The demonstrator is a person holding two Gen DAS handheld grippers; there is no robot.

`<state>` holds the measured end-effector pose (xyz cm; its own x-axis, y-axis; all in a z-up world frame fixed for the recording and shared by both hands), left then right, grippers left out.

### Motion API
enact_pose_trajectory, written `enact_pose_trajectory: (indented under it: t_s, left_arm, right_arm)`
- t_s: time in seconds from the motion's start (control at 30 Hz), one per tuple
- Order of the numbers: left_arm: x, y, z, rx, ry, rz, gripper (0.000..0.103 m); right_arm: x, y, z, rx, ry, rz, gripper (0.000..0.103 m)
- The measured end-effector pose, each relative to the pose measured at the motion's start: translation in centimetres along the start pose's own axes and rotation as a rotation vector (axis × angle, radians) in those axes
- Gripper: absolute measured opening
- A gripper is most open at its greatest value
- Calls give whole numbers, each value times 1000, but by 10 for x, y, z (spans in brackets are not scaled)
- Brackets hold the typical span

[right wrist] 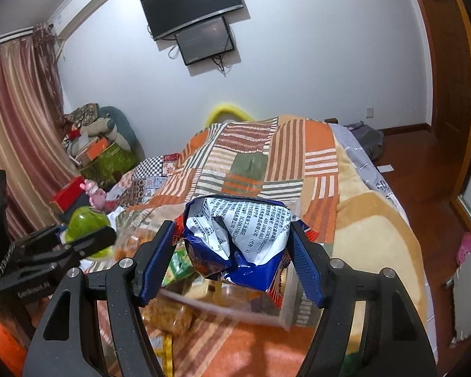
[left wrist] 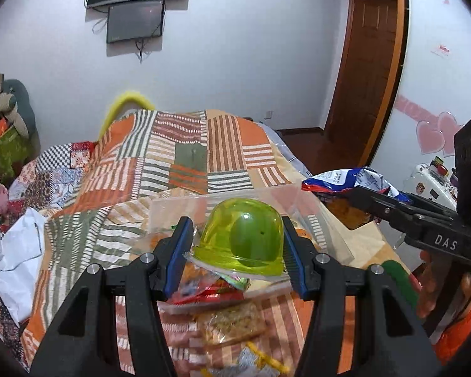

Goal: Organize snacks
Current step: 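Put the green-lid cup into the box with the left tool while the right tool drops the chip bag in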

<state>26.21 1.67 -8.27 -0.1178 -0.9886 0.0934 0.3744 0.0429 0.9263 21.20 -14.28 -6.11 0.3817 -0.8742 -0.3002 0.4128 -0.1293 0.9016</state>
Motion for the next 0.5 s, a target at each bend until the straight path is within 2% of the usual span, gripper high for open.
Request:
enact_pose_trajectory:
  t_s: [0.3, 0.5]
  left_arm:
    - [-13, -13, -58, -93, 30, 46, 55]
    - [-20, -23, -82, -139, 43, 65, 55]
  right_arm:
    - [10, -15, -42, -80, -24, -19, 68]
    - [8, -20, -60, -100, -50, 32, 68]
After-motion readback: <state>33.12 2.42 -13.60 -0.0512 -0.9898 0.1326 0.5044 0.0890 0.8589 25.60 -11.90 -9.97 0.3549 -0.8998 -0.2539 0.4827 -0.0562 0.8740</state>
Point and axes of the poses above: each gripper's, at about its wrist camera, not at the fingertips, and z roughly against the way its jaws point, x to its right, y to its top, the point moved 3 cm from there along -z, roughly the way its jaws point, and after that the axes turned 15 degrees about x, right-handed, at the moved point
